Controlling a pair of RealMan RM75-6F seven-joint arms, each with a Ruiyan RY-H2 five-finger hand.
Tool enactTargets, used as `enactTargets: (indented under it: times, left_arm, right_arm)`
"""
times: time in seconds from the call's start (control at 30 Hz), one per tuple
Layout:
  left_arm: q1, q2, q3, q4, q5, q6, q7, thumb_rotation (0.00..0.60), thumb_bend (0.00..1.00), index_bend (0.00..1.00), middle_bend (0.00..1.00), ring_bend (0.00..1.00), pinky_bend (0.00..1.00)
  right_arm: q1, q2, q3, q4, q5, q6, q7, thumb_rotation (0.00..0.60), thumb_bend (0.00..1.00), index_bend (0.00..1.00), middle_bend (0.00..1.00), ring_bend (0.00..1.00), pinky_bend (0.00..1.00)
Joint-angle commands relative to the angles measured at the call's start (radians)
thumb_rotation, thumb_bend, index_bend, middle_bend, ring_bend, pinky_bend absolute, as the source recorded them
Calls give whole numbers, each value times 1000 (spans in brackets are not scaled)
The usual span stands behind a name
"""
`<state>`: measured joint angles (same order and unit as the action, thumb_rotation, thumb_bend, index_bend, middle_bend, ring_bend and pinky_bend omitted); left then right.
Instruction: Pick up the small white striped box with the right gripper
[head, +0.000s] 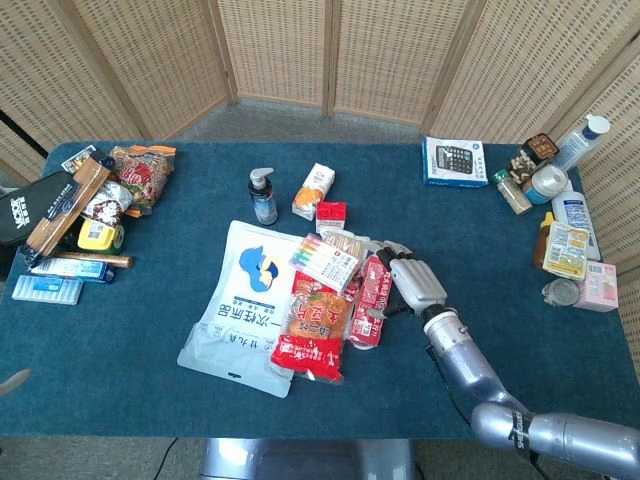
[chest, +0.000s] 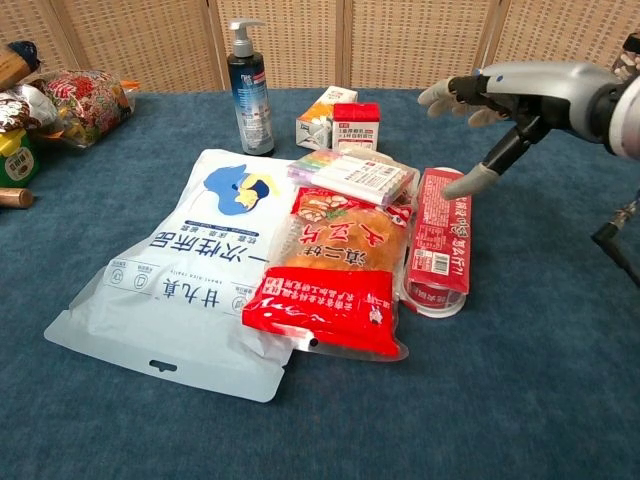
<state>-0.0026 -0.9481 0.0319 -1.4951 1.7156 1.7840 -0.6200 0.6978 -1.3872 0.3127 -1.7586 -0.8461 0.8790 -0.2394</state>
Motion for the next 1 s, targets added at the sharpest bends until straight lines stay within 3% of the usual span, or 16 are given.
enactTargets:
  times: [0.03,0.6,1.0]
  left_arm:
    - [-3,-2,-2,-3,-5,-9,8,600,64,110,0,0,0]
    - [-5,-6,-10,-5,-24,-28,32,600,64,109,0,0,0]
    - [-7,-7,-14,-1,-29,-37,34,600,64,109,0,0,0]
  right_arm:
    - [104,-53,26,66,171,-54,-74,600,0,0,0,0,0]
    - [413,-176,36,319,701,-83,-228,600,0,0,0,0,0]
    - [483,-224,33,361,846,-25,-280,600,0,0,0,0,0]
